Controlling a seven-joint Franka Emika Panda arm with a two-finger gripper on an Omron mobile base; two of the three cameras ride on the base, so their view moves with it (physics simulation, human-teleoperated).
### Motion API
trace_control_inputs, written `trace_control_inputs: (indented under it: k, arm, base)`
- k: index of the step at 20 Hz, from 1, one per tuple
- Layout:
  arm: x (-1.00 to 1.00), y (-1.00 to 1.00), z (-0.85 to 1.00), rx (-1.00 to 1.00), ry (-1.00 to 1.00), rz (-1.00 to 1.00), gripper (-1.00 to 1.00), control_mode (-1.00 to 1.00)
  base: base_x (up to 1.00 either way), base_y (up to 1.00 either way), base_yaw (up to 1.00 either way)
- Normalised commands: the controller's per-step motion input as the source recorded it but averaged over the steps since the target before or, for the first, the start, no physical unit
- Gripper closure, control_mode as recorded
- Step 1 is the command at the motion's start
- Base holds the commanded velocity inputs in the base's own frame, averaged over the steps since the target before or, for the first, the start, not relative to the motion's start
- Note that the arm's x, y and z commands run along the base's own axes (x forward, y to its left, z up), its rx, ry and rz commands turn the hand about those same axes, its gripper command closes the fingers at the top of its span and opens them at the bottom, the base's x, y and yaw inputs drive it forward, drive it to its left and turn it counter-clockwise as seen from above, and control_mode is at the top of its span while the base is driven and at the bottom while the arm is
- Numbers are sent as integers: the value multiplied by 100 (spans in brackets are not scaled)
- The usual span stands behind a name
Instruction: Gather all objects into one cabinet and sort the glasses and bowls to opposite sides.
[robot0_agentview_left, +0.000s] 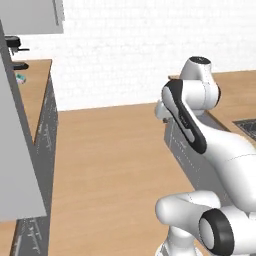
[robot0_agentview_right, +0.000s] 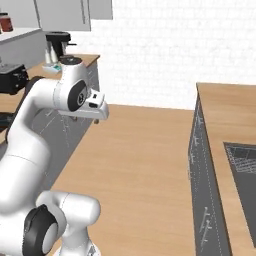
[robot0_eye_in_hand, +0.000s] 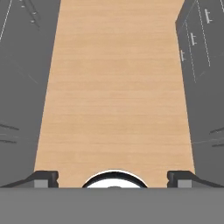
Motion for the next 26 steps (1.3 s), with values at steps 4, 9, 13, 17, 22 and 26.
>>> trace_control_inputs:
  k: [4, 9, 13, 17, 22, 26]
  arm:
    - [0, 0, 0, 0, 0, 0, -100, 100]
    - [0, 0, 0, 0, 0, 0, -100, 100]
    - [0, 0, 0, 0, 0, 0, -100, 100]
    - [0, 0, 0, 0, 0, 0, -100, 100]
    - [0, 0, 0, 0, 0, 0, -100, 100]
    - [0, 0, 0, 0, 0, 0, -100, 100]
  base:
    - [100, 16, 0]
    - [100, 12, 1]
    - [100, 12, 18]
    - [100, 7, 23]
    - [100, 1, 21]
    - [100, 1, 11]
